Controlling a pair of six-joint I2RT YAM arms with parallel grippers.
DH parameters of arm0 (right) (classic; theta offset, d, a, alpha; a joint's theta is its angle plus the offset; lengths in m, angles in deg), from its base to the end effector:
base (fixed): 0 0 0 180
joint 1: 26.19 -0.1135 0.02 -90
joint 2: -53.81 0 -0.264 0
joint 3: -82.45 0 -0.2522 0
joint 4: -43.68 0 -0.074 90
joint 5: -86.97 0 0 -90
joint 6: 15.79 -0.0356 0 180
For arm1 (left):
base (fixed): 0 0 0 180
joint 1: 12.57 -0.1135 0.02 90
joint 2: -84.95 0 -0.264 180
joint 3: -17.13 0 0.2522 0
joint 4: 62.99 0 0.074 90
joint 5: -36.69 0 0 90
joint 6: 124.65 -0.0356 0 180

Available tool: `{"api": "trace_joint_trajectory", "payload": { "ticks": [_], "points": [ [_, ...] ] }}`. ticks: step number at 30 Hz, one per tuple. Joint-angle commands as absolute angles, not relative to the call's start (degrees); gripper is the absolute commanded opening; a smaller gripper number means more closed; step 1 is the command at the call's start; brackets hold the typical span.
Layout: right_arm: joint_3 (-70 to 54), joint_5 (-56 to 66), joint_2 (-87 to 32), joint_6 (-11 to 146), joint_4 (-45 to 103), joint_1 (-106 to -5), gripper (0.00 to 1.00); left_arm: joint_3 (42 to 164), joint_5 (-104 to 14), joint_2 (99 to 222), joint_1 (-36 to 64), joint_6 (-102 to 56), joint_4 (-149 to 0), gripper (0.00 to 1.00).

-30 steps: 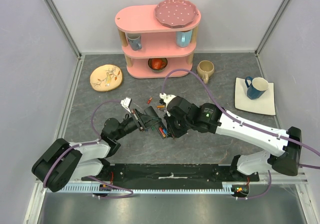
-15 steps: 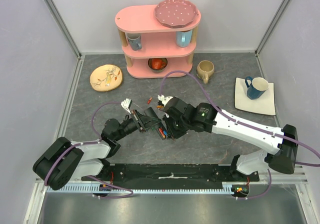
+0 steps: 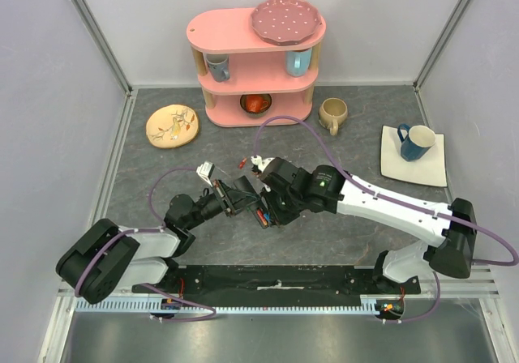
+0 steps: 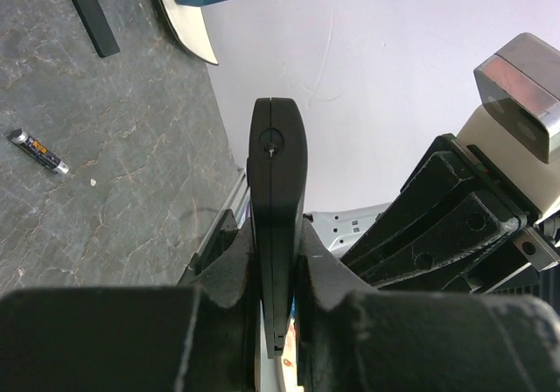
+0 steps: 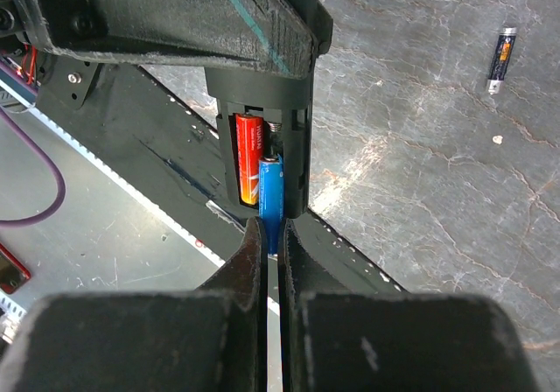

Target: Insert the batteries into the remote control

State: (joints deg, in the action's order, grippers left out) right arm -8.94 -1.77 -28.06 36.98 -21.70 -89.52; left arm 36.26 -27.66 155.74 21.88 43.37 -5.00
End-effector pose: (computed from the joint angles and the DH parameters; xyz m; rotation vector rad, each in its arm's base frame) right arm 0.1295 0.2596 0.3109 -0.6278 2.6708 0.6117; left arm 0.1521 -0.1230 0.1767 -0.2353 1.7832 -1.8393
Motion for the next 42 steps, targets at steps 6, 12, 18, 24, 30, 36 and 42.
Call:
{"api": "trace_joint_trajectory", "payload": {
  "ticks": [6, 12, 18, 24, 30, 36, 42],
  "points": [
    [-4.8, -4.0, -30.0, 39.4, -23.8, -88.9, 0.00, 35.8, -24.0, 158.3, 22.0, 47.0, 6.5, 0.02],
    [-4.3, -4.1, -30.7, 40.0, -24.1, -88.2, 0.00, 35.5, -23.3, 159.9, 22.0, 48.1, 9.6, 0.02],
    [-4.2, -3.8, -31.5, 40.4, -24.0, -87.6, 0.00, 35.7, -22.9, 159.6, 22.0, 48.1, 10.0, 0.02],
    [-4.5, -3.3, -32.0, 40.6, -24.0, -87.5, 0.00, 36.1, -22.9, 159.0, 22.0, 48.1, 9.9, 0.02],
    [-4.8, -3.1, -32.0, 40.5, -24.0, -87.5, 0.03, 36.1, -23.2, 158.6, 22.0, 48.0, 9.9, 0.02],
    [-5.0, -1.7, -31.4, 40.2, -24.6, -87.6, 0.00, 36.1, -23.7, 157.9, 22.0, 47.4, 9.5, 0.02],
    [-5.0, -1.4, -30.7, 39.9, -26.2, -87.6, 0.00, 36.3, -24.1, 157.6, 22.0, 46.7, 8.8, 0.02]
  ]
}}
